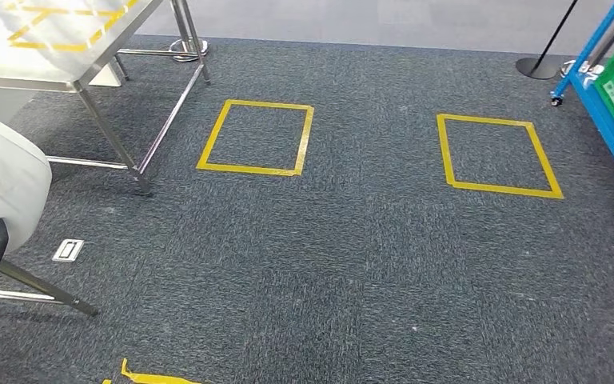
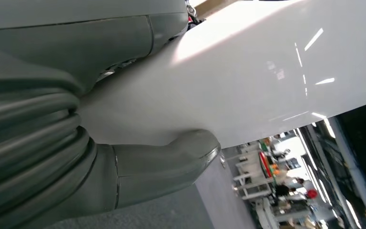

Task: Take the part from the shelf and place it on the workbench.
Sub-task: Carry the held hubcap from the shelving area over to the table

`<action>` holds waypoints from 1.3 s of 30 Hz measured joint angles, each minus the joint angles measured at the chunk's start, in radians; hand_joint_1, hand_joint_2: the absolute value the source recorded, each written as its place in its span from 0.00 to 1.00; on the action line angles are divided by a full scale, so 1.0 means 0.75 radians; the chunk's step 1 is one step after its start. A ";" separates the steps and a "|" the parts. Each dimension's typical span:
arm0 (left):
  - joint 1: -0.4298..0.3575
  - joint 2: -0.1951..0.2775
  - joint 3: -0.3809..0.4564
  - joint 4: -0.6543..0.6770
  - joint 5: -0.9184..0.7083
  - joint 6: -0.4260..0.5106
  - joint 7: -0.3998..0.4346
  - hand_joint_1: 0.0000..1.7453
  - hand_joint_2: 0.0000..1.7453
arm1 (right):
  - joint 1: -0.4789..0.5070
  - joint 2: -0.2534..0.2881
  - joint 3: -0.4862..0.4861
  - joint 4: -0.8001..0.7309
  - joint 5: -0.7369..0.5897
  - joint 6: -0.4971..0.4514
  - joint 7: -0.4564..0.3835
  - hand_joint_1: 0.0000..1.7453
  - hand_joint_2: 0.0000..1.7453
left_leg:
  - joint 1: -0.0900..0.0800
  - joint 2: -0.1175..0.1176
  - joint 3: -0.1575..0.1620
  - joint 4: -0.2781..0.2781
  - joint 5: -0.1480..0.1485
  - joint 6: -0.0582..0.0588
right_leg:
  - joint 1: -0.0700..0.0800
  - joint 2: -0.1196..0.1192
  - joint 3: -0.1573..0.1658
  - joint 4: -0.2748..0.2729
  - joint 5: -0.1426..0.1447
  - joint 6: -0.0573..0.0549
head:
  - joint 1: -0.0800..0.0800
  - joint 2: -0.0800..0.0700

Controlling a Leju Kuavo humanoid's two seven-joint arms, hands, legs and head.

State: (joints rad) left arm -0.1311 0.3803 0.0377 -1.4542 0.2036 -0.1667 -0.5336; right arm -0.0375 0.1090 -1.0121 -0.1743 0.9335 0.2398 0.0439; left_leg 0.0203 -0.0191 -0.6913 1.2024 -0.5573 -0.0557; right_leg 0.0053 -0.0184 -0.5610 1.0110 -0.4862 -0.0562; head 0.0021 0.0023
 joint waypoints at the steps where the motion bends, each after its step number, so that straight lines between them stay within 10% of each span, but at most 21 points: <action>1: 0.006 0.000 0.000 0.001 0.002 0.000 0.001 1.00 1.00 | 0.003 0.001 0.000 0.000 0.001 -0.001 0.004 0.00 0.00 | 0.001 0.009 -0.032 0.076 -0.032 -0.005 | 0.001 -0.018 -0.001 0.000 -0.001 -0.001 | -0.001 0.000; 3: 0.021 -0.001 0.000 0.003 0.001 -0.001 0.001 1.00 1.00 | 0.005 0.004 0.000 0.000 0.002 -0.007 0.006 0.00 0.00 | 0.003 0.018 -0.033 0.105 -0.024 -0.011 | 0.001 -0.055 -0.001 0.002 -0.004 -0.001 | -0.001 0.000; 8: 0.013 -0.015 -0.001 0.008 -0.029 -0.008 0.004 1.00 1.00 | 0.002 0.012 0.000 0.000 -0.001 -0.016 0.007 0.00 0.00 | -0.004 0.133 0.156 -0.229 0.108 0.013 | 0.010 -0.134 0.008 0.023 -0.025 0.028 | 0.001 0.000; 11: 0.007 -0.020 -0.001 0.016 -0.043 -0.009 0.005 1.00 1.00 | -0.003 0.012 0.000 0.000 -0.002 -0.017 0.001 0.00 0.00 | -0.004 0.087 0.147 -0.231 0.114 0.043 | 0.009 -0.161 0.015 0.028 -0.035 0.048 | 0.001 0.000; 15: -0.017 -0.024 -0.001 0.028 -0.042 -0.016 0.006 1.00 1.00 | -0.001 0.012 0.000 0.000 0.003 -0.017 0.003 0.00 0.00 | 0.005 0.020 0.136 -0.237 0.128 0.068 | -0.007 -0.004 -0.088 0.262 -0.172 0.074 | 0.008 0.000; 18: -0.020 -0.030 -0.001 0.039 -0.042 -0.027 0.007 1.00 1.00 | 0.003 0.012 0.000 0.001 0.000 -0.015 -0.006 0.00 0.00 | 0.005 -0.037 0.127 -0.232 0.132 0.068 | -0.009 0.020 -0.163 0.403 -0.199 0.073 | 0.009 0.000; 22: -0.037 -0.034 -0.001 0.046 -0.042 -0.032 0.007 1.00 1.00 | 0.002 0.012 0.000 0.000 -0.002 -0.015 -0.010 0.00 0.00 | 0.008 -0.111 0.122 -0.228 0.140 0.050 | -0.010 0.094 -0.018 0.086 -0.038 0.059 | 0.009 0.000; 26: -0.058 -0.036 -0.002 0.062 -0.042 -0.035 0.005 1.00 1.00 | -0.005 0.014 0.000 0.001 -0.006 -0.016 -0.009 0.00 0.00 | 0.013 -0.157 0.104 -0.241 0.159 0.012 | -0.006 0.077 0.003 0.023 -0.016 0.038 | 0.009 0.000; 30: -0.073 -0.037 -0.003 0.070 -0.041 -0.031 -0.011 1.00 1.00 | -0.003 0.016 -0.002 0.001 -0.012 -0.022 -0.004 0.00 0.00 | 0.003 -0.010 0.014 -0.051 0.040 -0.004 | -0.007 0.010 0.002 0.006 -0.002 0.008 | -0.002 0.000; 33: -0.078 -0.048 -0.007 0.074 -0.040 -0.030 -0.010 1.00 1.00 | 0.001 0.017 -0.007 0.001 -0.012 -0.027 0.009 0.00 0.00 | 0.004 0.018 -0.054 0.130 -0.026 -0.011 | -0.002 -0.048 0.000 0.007 -0.004 0.005 | -0.004 0.000; 39: -0.088 -0.049 -0.011 0.074 -0.038 -0.027 -0.011 1.00 1.00 | 0.000 0.018 -0.010 0.001 -0.014 -0.019 -0.013 0.00 0.00 | -0.012 0.113 0.151 -0.233 0.113 0.028 | 0.008 -0.142 0.006 0.023 -0.019 0.032 | -0.002 0.000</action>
State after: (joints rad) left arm -0.1973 0.3433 0.0291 -1.3988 0.1752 -0.1873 -0.5415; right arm -0.0372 0.1225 -1.0196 -0.1740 0.9232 0.2256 0.0339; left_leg 0.0112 0.0660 -0.5782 1.0278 -0.4724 -0.0346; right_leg 0.0114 -0.1252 -0.5562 1.0283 -0.5007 -0.0323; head 0.0004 0.0023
